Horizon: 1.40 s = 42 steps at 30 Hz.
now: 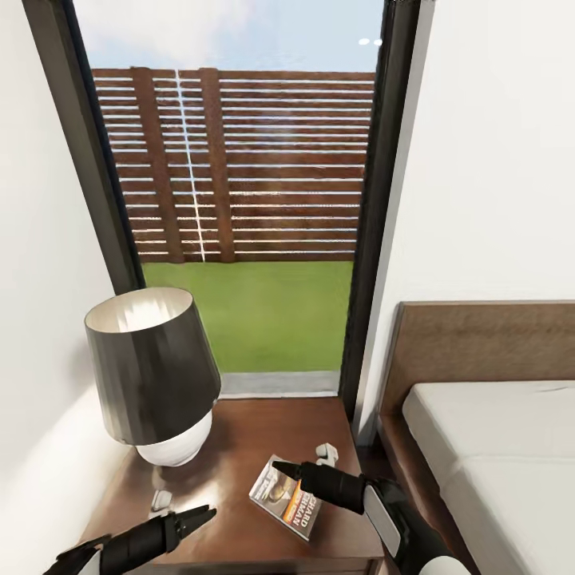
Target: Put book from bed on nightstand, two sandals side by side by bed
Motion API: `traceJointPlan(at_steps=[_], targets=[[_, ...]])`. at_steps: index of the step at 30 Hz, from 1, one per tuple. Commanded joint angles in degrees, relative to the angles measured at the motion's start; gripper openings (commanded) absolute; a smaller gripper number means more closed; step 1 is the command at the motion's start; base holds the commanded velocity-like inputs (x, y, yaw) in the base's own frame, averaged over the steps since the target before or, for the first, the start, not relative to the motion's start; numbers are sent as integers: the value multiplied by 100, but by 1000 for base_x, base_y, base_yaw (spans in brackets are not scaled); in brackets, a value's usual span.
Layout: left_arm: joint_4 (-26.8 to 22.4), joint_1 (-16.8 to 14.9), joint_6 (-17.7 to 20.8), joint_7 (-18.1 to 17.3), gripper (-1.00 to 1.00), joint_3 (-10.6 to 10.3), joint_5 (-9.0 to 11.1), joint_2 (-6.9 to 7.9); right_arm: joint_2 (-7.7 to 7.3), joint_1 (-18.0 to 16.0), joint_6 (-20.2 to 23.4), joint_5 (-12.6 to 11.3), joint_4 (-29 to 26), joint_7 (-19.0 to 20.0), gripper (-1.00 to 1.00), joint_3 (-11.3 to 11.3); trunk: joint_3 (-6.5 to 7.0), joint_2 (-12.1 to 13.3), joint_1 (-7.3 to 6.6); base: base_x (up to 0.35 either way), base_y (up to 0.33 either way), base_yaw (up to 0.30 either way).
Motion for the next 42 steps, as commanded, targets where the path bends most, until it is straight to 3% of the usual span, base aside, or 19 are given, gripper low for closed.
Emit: traceJointPlan(at_steps=[1,17,31,38,42], targets=[[0,-4,60,-7,100,-38,59,7,-2,-2,26,-47,2,-7,100,8,13,39,-24,0,0,0],[1,-4,60,-2,100,-38,59,1,-2,-2,-31,-85,61,-12,100,4,300,681,-375,0,0,0],[0,-4,60,111,100,-38,55,1,-2,6,-544,-45,72,-28,100,-3,551,1242,-682,0,0,0],[0,-4,60,464,100,-38,50,-7,-11,8,-1416,-24,87,-40,100,-9,677,1523,-836,0,0,0],[0,-4,60,618,100,-42,50,-13,-50,20,-1614,-22,87,-19,100,-12,749,1683,-924,0,0,0]])
